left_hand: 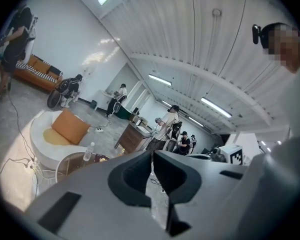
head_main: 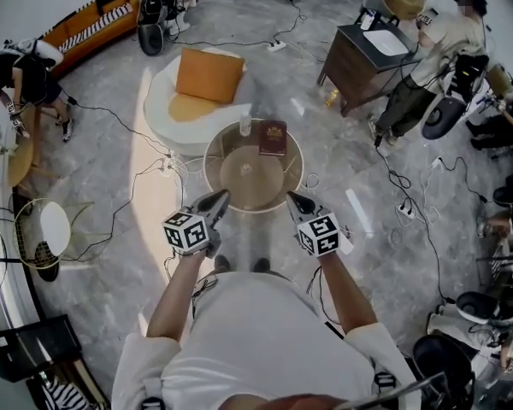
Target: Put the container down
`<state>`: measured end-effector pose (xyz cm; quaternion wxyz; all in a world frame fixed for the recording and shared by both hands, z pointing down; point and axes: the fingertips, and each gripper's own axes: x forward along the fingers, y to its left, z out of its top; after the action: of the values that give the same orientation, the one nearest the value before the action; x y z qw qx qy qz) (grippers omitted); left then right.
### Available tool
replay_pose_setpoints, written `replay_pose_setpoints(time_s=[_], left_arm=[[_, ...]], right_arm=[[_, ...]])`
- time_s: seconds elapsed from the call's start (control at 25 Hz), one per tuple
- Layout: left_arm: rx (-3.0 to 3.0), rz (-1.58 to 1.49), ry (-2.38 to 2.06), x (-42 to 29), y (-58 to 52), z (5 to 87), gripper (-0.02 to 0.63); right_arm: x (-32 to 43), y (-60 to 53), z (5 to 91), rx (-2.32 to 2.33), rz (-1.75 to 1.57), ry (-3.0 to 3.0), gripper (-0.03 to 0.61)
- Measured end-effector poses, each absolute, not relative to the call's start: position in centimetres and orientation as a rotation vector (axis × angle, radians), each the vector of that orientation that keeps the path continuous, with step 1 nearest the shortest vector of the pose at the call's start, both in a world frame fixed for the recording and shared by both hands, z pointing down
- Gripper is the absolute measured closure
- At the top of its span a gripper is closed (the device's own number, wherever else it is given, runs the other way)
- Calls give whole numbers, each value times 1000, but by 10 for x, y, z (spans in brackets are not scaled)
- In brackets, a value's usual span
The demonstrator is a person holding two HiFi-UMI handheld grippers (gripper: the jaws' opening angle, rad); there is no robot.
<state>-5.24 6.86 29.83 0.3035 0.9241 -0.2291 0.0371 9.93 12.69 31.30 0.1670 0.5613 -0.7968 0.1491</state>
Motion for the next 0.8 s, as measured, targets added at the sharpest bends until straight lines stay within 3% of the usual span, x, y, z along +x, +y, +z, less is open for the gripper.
replay_pose_setpoints(time_s=[0.8], left_arm=[[2496,138,-626,-95,59,288,598]], right_arm=[[74,127,282,1664,343,-2285,583]])
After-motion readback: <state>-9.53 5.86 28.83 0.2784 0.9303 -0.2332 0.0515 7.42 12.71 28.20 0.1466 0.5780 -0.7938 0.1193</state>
